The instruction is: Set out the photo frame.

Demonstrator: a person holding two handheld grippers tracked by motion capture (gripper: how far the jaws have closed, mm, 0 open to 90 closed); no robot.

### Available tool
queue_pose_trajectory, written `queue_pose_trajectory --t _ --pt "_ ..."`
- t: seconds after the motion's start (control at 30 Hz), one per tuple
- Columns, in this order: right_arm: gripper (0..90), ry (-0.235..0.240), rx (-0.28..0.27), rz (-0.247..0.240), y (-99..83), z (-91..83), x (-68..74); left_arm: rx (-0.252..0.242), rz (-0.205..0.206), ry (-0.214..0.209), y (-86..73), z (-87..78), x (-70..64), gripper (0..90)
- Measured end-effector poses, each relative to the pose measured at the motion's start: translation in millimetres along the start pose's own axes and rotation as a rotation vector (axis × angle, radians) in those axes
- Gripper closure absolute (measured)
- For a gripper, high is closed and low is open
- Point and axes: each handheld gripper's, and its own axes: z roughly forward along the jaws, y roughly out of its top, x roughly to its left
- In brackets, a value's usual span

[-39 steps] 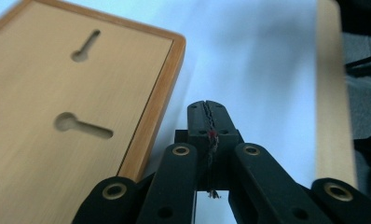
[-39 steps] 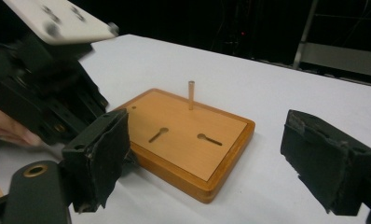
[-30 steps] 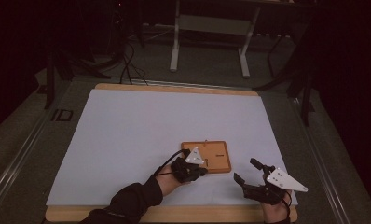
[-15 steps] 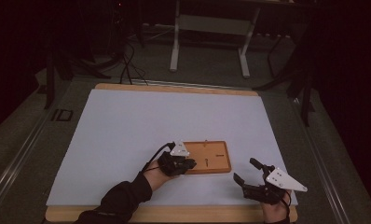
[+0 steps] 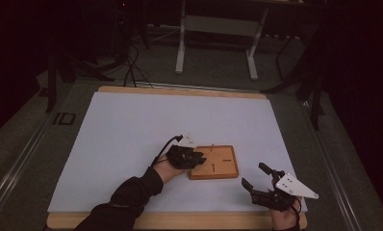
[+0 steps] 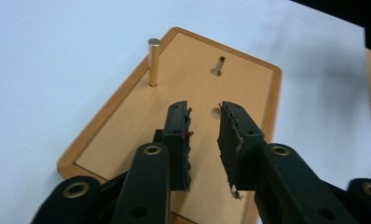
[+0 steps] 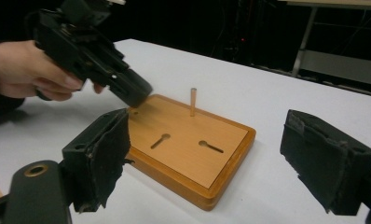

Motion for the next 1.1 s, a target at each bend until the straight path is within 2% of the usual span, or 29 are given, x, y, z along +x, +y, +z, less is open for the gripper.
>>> queue_pose_trajectory --t 0.23,0.27,0.5,0.63,0.73,0.83,0.87,1.0,1.1 --pt "15.4 0.001 0.000 -0.003 0.1 -0.2 0.5 0.008 -0.005 0.012 6.0 6.9 6.3 69.8" --pt "15.4 0.001 0.000 -0.003 0.1 -0.2 0.5 0.009 -0.004 0.015 9.8 10.0 10.6 69.8" --pt "13.5 -0.019 -0.001 -0.066 0.8 1.6 2.0 0.028 0.003 0.022 17.0 18.9 19.2 67.6" --pt "12.3 -0.022 0.002 -0.072 0.3 3.1 2.9 0.039 0.016 0.045 21.0 25.3 21.4 67.7" --pt "10.3 -0.004 0.013 -0.031 -0.9 4.3 2.4 0.040 0.028 0.054 24.0 32.2 22.4 67.8" --pt "10.3 -0.014 0.022 -0.016 -1.0 5.7 3.4 0.032 0.037 0.065 26.3 35.7 22.8 67.9" --pt "10.3 -0.022 0.024 -0.019 -0.9 6.0 4.4 0.030 0.038 0.065 27.0 36.2 22.8 68.4" --pt "10.1 0.007 0.044 -0.011 -1.0 9.5 7.1 0.018 0.043 0.064 30.7 39.9 23.4 70.1" --pt "9.8 0.031 0.061 -0.012 -1.4 12.2 8.3 0.018 0.046 0.055 31.2 41.6 23.7 75.7"
